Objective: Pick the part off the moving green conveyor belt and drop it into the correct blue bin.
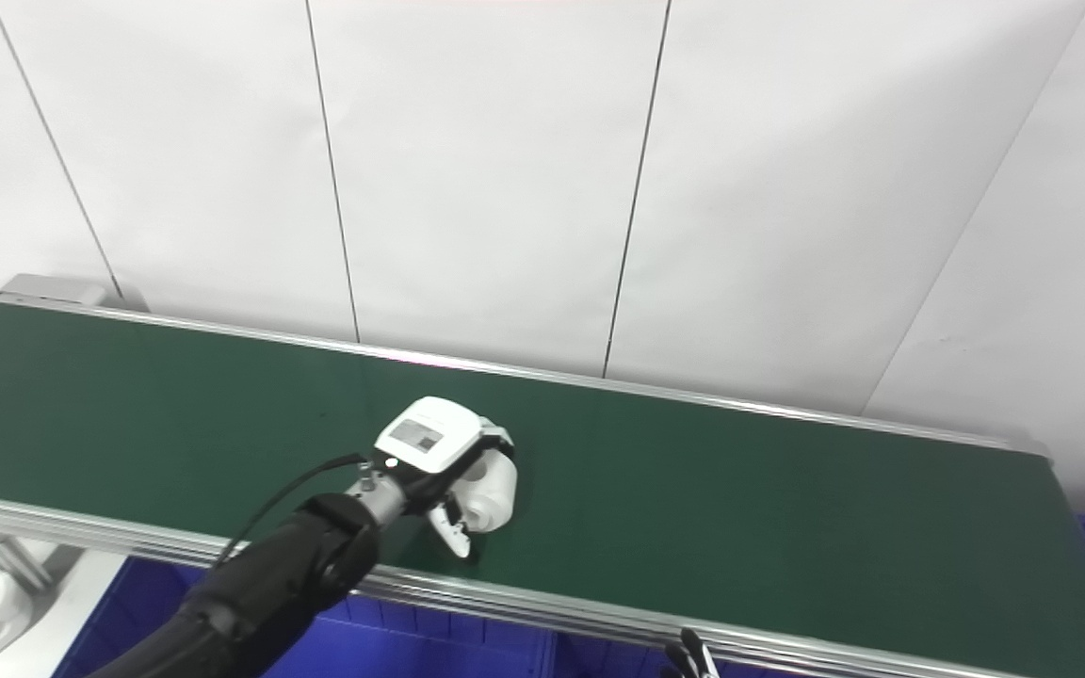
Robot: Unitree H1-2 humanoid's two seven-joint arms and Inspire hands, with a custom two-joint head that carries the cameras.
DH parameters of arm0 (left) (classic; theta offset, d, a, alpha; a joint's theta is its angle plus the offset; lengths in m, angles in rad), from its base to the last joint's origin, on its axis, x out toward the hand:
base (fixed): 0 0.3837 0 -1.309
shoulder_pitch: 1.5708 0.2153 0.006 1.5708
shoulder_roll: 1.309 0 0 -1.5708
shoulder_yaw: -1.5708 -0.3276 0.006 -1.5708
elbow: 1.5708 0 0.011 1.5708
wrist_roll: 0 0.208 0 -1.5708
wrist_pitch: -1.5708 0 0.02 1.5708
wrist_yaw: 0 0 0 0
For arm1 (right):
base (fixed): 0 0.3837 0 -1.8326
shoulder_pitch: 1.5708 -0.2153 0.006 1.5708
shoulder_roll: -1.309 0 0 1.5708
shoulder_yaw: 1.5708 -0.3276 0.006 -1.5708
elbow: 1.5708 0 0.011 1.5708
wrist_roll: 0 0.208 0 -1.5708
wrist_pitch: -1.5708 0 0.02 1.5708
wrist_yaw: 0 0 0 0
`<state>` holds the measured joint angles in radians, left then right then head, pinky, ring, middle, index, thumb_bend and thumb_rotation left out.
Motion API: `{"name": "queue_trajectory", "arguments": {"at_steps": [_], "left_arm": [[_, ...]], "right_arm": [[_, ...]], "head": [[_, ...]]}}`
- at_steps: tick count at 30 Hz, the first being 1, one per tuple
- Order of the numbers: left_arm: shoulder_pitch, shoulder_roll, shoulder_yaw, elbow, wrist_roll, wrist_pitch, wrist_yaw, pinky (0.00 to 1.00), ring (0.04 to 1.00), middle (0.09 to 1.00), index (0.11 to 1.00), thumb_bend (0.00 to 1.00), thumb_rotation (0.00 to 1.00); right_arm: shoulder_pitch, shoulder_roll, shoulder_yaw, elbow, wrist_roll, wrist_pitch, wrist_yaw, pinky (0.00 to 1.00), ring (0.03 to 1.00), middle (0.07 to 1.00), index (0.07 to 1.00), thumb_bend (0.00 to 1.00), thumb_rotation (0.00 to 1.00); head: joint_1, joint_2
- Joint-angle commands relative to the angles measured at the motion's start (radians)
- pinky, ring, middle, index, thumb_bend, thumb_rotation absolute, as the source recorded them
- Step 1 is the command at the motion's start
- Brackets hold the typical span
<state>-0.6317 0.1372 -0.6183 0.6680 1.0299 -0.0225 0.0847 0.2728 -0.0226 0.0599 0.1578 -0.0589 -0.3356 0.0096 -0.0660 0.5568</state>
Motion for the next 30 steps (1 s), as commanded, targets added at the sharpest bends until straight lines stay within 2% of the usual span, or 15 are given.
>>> {"name": "queue_trajectory", "arguments": {"at_steps": [1, 4, 8, 9, 10, 15, 16, 17, 20, 26, 30], "left_arm": [[-0.025, 0.035, -0.009, -0.004, 0.012, 0.06, -0.079, 0.47, 0.487, 0.512, 0.515, 0.56, 0.02], [-0.014, 0.037, -0.018, -0.043, 0.002, 0.061, -0.117, 0.39, 0.405, 0.453, 0.507, 0.53, 0.0], [0.009, 0.038, -0.025, -0.083, -0.012, 0.047, -0.117, 0.27, 0.318, 0.409, 0.515, 0.52, 0.0], [0.014, 0.038, -0.025, -0.091, -0.014, 0.045, -0.12, 0.26, 0.311, 0.407, 0.514, 0.52, 0.0], [0.017, 0.039, -0.027, -0.1, -0.015, 0.044, -0.125, 0.23, 0.289, 0.452, 0.496, 0.52, 0.0], [0.024, 0.054, -0.044, -0.166, -0.001, 0.032, -0.146, 0.18, 0.235, 0.471, 0.485, 0.53, 0.0], [0.023, 0.062, -0.046, -0.199, 0.0, 0.032, -0.167, 0.18, 0.236, 0.471, 0.485, 0.53, 0.0], [0.021, 0.07, -0.046, -0.235, -0.005, 0.032, -0.191, 0.21, 0.265, 0.428, 0.498, 0.52, 0.0], [0.016, 0.091, -0.04, -0.334, -0.015, 0.034, -0.271, 0.28, 0.34, 0.419, 0.508, 0.52, 0.0], [0.009, 0.122, -0.003, -0.538, -0.057, 0.047, -0.453, 0.32, 0.382, 0.429, 0.507, 0.52, 0.0], [0.037, 0.125, 0.027, -0.706, -0.071, 0.077, -0.571, 0.33, 0.386, 0.432, 0.506, 0.52, 0.0]], "right_arm": [[0.008, 0.005, 0.004, -0.042, -0.003, 0.006, 0.002, 0.87, 0.901, 0.918, 0.975, 0.95, 0.97], [0.014, 0.009, 0.008, -0.063, -0.002, 0.022, 0.002, 0.87, 0.9, 0.914, 0.974, 0.96, 0.97], [0.018, 0.014, 0.012, -0.075, -0.001, 0.026, 0.003, 0.86, 0.897, 0.91, 0.97, 0.95, 0.96], [0.018, 0.015, 0.013, -0.076, -0.002, 0.026, 0.002, 0.86, 0.897, 0.91, 0.969, 0.95, 0.96], [0.017, 0.016, 0.014, -0.077, -0.003, 0.027, 0.002, 0.86, 0.901, 0.91, 0.966, 0.94, 0.96], [0.019, 0.014, 0.018, -0.102, -0.003, 0.056, 0.007, 0.87, 0.913, 0.915, 0.97, 0.93, 0.96], [0.018, 0.013, 0.018, -0.106, -0.002, 0.058, 0.008, 0.88, 0.914, 0.916, 0.971, 0.93, 0.97], [0.018, 0.012, 0.019, -0.112, 0.0, 0.061, 0.009, 0.88, 0.914, 0.915, 0.971, 0.93, 0.97], [0.021, 0.007, 0.019, -0.133, 0.005, 0.078, 0.015, 0.88, 0.914, 0.913, 0.971, 0.93, 0.98], [0.033, -0.009, 0.014, -0.207, 0.028, 0.141, 0.032, 0.88, 0.909, 0.909, 0.976, 0.94, 0.98], [0.027, -0.031, 0.0, -0.245, 0.053, 0.18, 0.044, 0.86, 0.902, 0.904, 0.978, 0.95, 0.97]], "head": [[-0.006, 0.006], [-0.016, 0.017], [-0.027, 0.021], [-0.028, 0.024], [-0.028, 0.024], [-0.014, 0.037], [-0.007, 0.046], [-0.002, 0.057], [0.015, 0.081], [0.077, 0.139], [0.14, 0.184]]}}
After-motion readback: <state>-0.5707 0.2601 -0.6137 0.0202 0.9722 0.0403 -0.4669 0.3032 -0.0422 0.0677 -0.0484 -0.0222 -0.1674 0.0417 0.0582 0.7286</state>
